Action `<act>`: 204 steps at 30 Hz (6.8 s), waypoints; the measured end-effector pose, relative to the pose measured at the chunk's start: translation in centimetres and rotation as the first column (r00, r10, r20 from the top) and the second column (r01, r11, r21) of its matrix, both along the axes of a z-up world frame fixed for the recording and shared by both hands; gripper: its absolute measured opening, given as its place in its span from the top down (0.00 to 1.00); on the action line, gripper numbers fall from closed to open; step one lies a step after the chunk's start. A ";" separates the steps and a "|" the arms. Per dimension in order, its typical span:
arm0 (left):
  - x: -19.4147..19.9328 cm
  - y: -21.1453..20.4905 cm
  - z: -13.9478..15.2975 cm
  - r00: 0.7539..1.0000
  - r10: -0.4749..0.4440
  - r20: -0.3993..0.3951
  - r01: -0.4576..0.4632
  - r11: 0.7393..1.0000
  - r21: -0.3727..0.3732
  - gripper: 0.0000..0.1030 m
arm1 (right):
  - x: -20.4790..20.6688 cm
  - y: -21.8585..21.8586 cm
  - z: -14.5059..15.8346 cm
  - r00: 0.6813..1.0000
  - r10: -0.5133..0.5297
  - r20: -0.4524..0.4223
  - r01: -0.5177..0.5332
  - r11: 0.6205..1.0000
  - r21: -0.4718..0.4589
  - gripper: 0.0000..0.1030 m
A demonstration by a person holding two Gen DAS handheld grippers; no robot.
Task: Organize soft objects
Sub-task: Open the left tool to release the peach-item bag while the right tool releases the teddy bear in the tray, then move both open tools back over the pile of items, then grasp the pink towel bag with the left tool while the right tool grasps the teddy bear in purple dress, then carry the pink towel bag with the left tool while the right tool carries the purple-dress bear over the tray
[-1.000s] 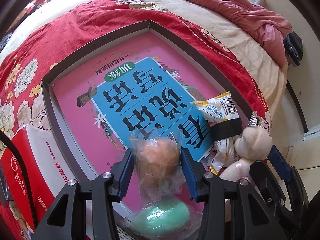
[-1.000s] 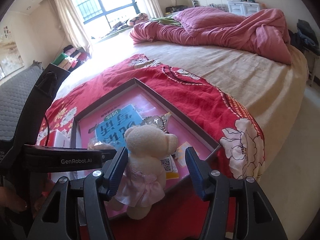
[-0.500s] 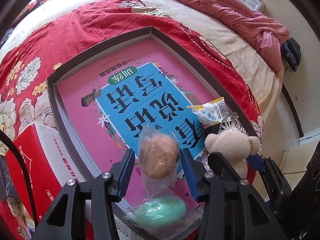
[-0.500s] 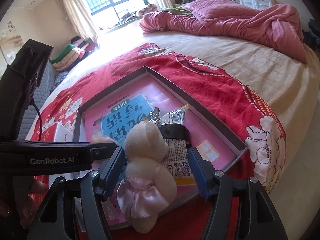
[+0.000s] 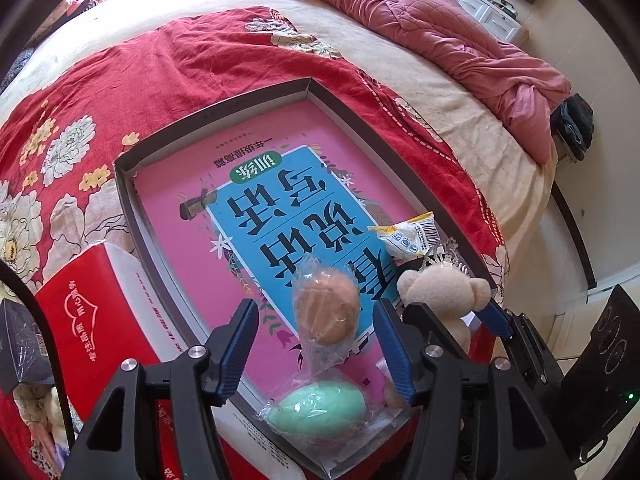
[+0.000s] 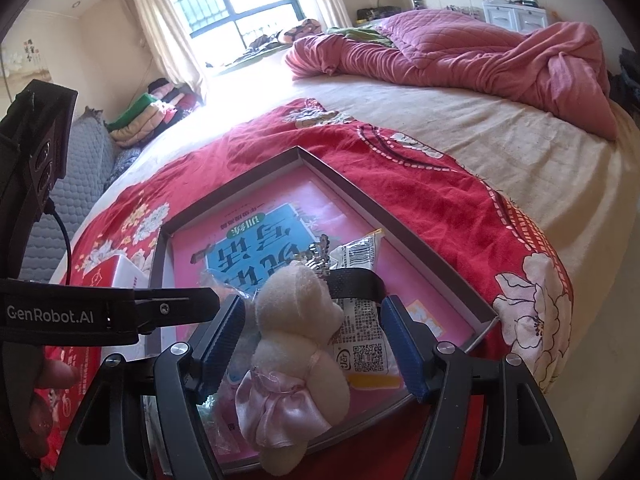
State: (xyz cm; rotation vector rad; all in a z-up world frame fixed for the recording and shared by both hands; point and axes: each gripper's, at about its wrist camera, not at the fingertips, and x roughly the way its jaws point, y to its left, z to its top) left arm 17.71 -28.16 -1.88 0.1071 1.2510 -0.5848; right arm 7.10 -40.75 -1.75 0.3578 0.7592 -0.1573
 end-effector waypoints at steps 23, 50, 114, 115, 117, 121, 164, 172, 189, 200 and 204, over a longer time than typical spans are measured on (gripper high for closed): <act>-6.4 7.2 6.7 0.974 0.114 0.197 -0.092 0.988 -0.122 0.24 | -4.0 1.6 4.2 0.992 -0.113 0.057 0.120 0.986 -0.120 0.23; -11.0 13.0 8.5 0.955 0.171 0.240 -0.134 0.977 -0.163 0.18 | -6.6 5.5 9.7 0.976 -0.088 0.201 0.133 0.966 -0.221 0.23; -13.4 37.9 2.9 0.815 0.565 0.131 -0.553 0.825 -0.118 0.17 | -5.3 26.2 9.0 0.873 0.487 0.027 -0.465 0.848 -0.254 0.22; -13.3 37.9 2.7 0.816 0.564 0.127 -0.552 0.825 -0.121 0.17 | -5.2 26.2 8.8 0.873 0.487 0.018 -0.467 0.846 -0.256 0.22; -13.3 37.6 2.4 0.820 0.560 0.119 -0.547 0.828 -0.124 0.17 | -5.0 26.4 8.3 0.871 0.491 0.006 -0.472 0.841 -0.266 0.22; -13.0 36.2 1.7 0.842 0.532 0.092 -0.520 0.845 -0.127 0.17 | -4.6 26.8 7.0 0.870 0.491 -0.041 -0.481 0.828 -0.288 0.22; -8.3 37.9 -2.4 0.853 0.511 -0.107 -0.518 0.805 -0.287 0.65 | 2.4 33.7 0.1 0.784 0.572 -0.242 -0.618 0.756 -0.217 0.22; -8.4 38.6 -2.7 0.859 0.499 -0.113 -0.508 0.804 -0.310 0.65 | 5.3 36.1 -3.6 0.772 0.538 -0.340 -0.623 0.747 -0.233 0.54; -9.9 35.0 0.8 0.887 0.461 -0.013 -0.441 0.840 -0.315 0.65 | 2.2 30.0 3.0 0.814 0.571 -0.104 -0.580 0.800 -0.151 0.62; -10.0 29.8 4.7 0.912 0.407 0.055 -0.376 0.880 -0.291 0.65 | -0.1 25.0 7.2 0.856 0.517 0.019 -0.509 0.848 -0.150 0.62; -9.5 27.4 6.1 0.924 0.375 0.069 -0.342 0.895 -0.285 0.65 | -0.5 22.6 8.6 0.872 0.484 0.070 -0.473 0.871 -0.129 0.62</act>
